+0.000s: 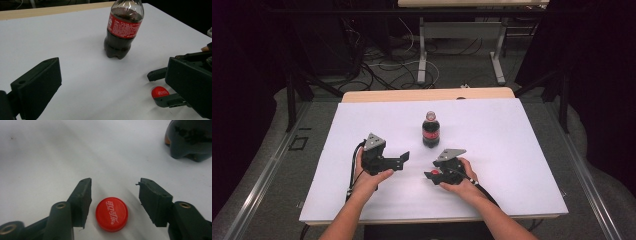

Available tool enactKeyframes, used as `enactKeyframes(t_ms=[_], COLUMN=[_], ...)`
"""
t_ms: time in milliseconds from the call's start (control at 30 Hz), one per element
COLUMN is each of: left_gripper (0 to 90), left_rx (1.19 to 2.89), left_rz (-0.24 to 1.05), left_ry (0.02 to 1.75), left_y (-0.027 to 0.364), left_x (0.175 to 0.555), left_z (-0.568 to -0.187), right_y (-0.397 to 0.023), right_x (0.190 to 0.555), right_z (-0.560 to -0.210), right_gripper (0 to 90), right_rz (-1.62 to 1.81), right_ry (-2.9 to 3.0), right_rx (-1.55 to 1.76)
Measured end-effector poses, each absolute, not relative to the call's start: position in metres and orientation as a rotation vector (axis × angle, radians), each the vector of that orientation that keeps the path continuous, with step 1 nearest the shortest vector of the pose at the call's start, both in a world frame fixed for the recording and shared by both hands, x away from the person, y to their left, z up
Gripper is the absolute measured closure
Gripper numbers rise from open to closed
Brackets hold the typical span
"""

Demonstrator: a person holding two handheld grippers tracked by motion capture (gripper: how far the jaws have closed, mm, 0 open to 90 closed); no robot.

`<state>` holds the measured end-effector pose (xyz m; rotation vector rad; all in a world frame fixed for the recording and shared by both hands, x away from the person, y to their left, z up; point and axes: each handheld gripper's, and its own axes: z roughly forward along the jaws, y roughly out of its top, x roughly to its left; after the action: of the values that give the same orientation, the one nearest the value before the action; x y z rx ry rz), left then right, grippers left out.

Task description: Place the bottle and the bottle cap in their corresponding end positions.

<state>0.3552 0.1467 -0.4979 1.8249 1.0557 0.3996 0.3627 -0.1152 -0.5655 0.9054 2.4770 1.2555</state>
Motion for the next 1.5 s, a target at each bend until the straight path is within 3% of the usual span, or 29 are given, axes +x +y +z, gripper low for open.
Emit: enactKeyframes(t_ms=[400,633,800,1233,1500], left_gripper=[0.5,0.5,0.5,0.5,0.5], left_rx=[1.811,1.822,1.813,1.807,1.835], left_rz=[0.399,0.407,0.424,0.477,0.499], left_ry=[1.081,1.099,1.136,1.271,1.373], left_y=[0.152,0.161,0.173,0.212,0.23], left_x=[0.353,0.351,0.348,0.351,0.36], left_z=[-0.497,-0.497,-0.499,-0.516,-0.534], right_y=[-0.126,-0.161,-0.194,-0.279,-0.306], right_x=[0.354,0.354,0.357,0.366,0.37], right_z=[-0.517,-0.497,-0.498,-0.517,-0.541], right_gripper=[18.3,14.2,0.0,0.6,1.4], right_rz=[1.319,1.291,1.222,1.098,1.028], right_ry=[2.38,2.252,2.094,1.865,1.815], right_rx=[0.95,1.062,1.195,1.455,1.572])
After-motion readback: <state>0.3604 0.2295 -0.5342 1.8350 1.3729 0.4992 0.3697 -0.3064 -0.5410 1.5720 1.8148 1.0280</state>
